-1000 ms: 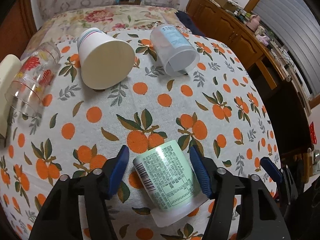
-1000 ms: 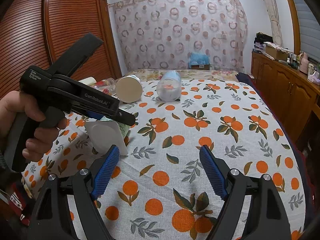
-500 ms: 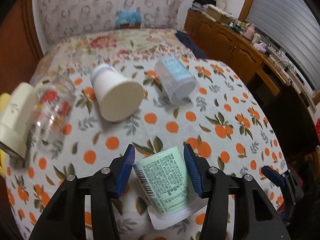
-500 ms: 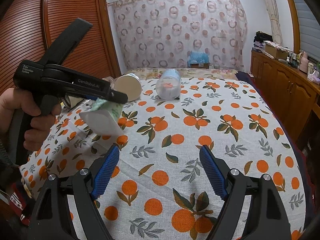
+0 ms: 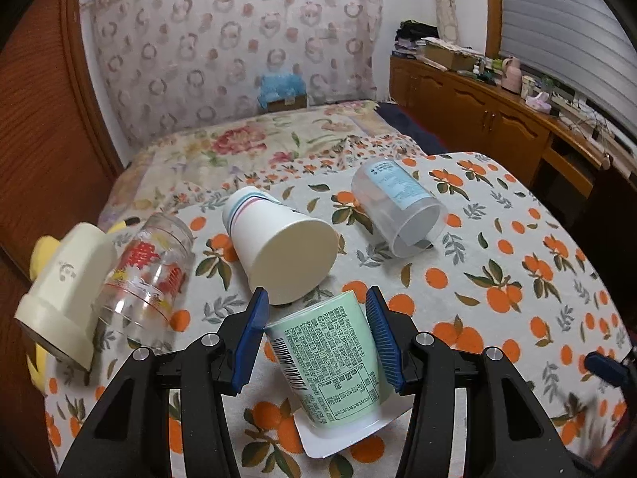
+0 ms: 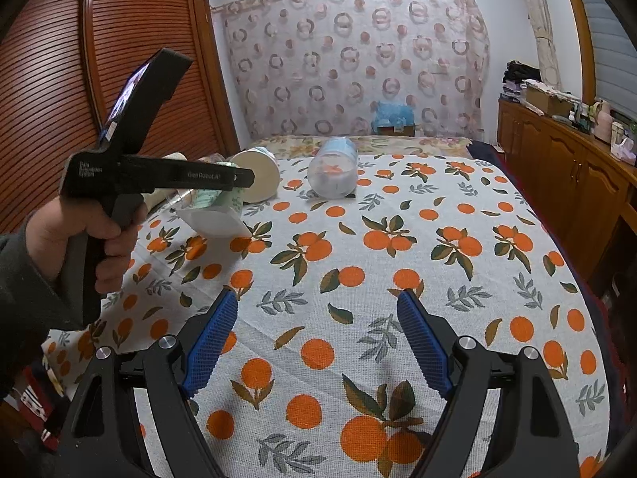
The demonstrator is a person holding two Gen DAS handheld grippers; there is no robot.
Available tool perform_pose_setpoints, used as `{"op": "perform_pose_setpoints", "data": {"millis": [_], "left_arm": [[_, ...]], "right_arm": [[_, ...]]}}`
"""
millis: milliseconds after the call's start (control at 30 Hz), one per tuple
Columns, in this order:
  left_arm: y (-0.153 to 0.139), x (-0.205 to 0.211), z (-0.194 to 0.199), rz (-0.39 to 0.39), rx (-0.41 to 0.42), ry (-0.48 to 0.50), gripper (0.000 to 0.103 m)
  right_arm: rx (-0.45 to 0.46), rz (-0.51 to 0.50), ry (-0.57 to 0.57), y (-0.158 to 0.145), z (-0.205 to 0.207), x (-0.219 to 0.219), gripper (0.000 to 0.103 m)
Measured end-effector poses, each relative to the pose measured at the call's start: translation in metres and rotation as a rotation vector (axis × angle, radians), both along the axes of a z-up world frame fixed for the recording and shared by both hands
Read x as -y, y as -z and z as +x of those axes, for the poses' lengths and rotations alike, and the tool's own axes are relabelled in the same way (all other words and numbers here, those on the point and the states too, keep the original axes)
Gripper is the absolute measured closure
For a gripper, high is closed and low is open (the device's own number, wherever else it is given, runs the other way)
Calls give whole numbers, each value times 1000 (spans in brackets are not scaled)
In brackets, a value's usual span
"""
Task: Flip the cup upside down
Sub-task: 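Lower the inverted green cup onto the bed and open the right tool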
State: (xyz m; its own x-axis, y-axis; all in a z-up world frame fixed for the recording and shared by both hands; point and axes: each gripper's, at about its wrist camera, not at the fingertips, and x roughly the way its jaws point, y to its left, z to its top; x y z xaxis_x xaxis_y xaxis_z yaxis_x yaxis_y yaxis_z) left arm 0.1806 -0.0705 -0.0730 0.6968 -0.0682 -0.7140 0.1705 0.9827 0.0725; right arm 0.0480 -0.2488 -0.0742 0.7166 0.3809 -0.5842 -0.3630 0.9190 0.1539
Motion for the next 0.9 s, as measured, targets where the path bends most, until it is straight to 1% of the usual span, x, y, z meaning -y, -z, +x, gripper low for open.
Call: {"op": "perform_pose_setpoints", "data": {"millis": [167, 333, 467, 667, 900], "left_arm": [[3, 6, -10, 48, 33, 16, 55], [2, 6, -23, 52, 41, 26, 55], [0, 8, -40, 74, 61, 36, 55], [-3, 8, -59, 66, 73, 52, 59], [-1, 6, -67, 36, 67, 49, 59]], "right_arm": [[-1, 2, 2, 0, 0, 0, 19], [-1, 1, 0, 0, 0, 1, 19], [-1, 2, 0, -1, 0, 1, 19], [-3, 3, 3, 0, 0, 2, 19], [-10, 5, 13, 0, 0, 1, 19]]}}
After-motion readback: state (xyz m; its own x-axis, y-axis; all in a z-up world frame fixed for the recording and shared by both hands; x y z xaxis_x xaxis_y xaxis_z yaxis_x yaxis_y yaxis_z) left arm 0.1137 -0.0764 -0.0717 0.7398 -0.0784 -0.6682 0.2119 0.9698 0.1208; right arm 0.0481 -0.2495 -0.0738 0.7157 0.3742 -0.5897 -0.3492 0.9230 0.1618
